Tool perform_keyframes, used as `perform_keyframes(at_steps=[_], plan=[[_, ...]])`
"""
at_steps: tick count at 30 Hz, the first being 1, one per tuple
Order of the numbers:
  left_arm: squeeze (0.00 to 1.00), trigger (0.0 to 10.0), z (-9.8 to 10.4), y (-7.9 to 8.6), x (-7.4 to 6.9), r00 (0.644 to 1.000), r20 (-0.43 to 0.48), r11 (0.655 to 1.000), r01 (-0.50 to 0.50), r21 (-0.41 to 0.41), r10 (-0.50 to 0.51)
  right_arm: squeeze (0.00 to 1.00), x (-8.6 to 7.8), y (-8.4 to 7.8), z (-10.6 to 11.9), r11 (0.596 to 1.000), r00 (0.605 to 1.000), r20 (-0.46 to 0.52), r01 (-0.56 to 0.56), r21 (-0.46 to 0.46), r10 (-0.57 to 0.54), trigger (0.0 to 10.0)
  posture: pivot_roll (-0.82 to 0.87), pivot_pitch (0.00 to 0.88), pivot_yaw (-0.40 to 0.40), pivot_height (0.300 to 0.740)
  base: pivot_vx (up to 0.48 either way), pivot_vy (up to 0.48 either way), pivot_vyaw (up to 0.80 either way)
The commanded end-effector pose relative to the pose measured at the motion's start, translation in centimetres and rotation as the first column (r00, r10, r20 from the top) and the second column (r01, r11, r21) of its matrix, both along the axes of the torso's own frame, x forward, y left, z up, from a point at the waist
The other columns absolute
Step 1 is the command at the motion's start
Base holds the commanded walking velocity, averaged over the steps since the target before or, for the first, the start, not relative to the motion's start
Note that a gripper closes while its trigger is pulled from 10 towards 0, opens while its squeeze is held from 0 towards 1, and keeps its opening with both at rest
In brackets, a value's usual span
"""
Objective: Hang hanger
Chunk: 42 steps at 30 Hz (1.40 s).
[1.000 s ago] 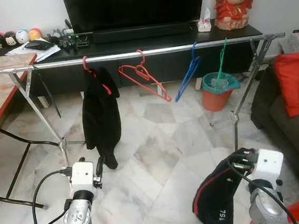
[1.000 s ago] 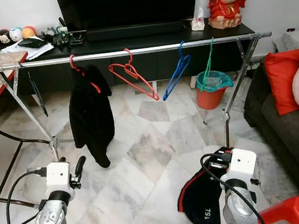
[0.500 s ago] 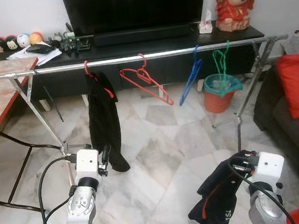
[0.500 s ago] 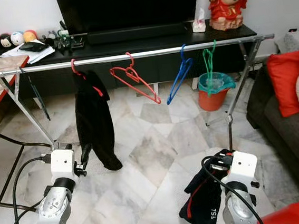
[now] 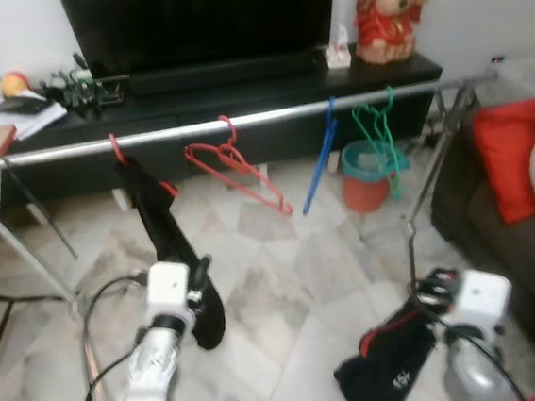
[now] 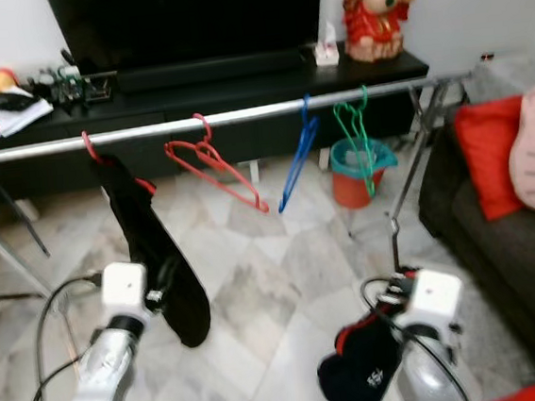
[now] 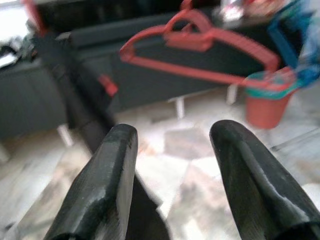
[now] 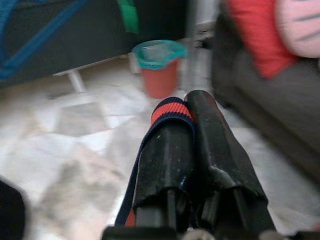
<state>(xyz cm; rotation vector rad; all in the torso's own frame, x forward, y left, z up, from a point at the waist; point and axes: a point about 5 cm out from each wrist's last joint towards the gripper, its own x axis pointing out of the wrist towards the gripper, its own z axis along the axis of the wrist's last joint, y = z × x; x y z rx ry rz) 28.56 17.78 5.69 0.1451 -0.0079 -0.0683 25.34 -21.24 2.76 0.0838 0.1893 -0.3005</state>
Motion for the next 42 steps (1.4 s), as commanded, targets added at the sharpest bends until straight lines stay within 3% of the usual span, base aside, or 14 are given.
perform_keyframes(at_steps=[1,12,22,35,42], plan=[[0.00,10.0,0.45,-0.48,0.36,1.000,0.011,1.000,0.010,-0.015,-0.010,0.00,-0.04,-0.85,0.41,1.000,1.000,0.020,0.014,-0.028,-0.014,10.0,-0.13,0.000,0.010,0.740,0.337,0.000,0.00],[0.00,10.0,0.58,-0.69,0.48,1.000,0.009,1.000,0.013,-0.018,-0.013,0.00,-0.05,-0.83,0.32,0.999,1.000,0.016,0.000,-0.053,0.001,10.0,-0.14,0.000,0.009,0.740,0.333,0.000,0.00],[0.00,10.0,0.42,-0.52,0.44,1.000,-0.007,1.000,0.008,-0.014,-0.008,0.00,-0.41,-0.66,-0.08,0.999,1.000,0.005,-0.001,-0.045,0.001,10.0,-0.13,0.000,0.009,0.740,0.330,0.000,0.42],[0.00,10.0,0.09,-0.52,0.49,0.998,-0.053,1.000,0.020,-0.003,-0.020,0.00,-0.47,-0.69,-0.27,0.999,1.000,-0.006,-0.002,-0.040,0.002,10.0,-0.13,0.000,0.008,0.740,0.000,0.000,0.00],[0.00,10.0,0.08,-0.46,0.56,0.998,-0.060,1.000,0.015,0.000,-0.015,0.00,-0.41,-0.60,-0.28,0.999,1.000,-0.007,-0.009,-0.040,0.009,10.0,-0.13,0.000,0.007,0.740,0.000,-0.291,0.00]])
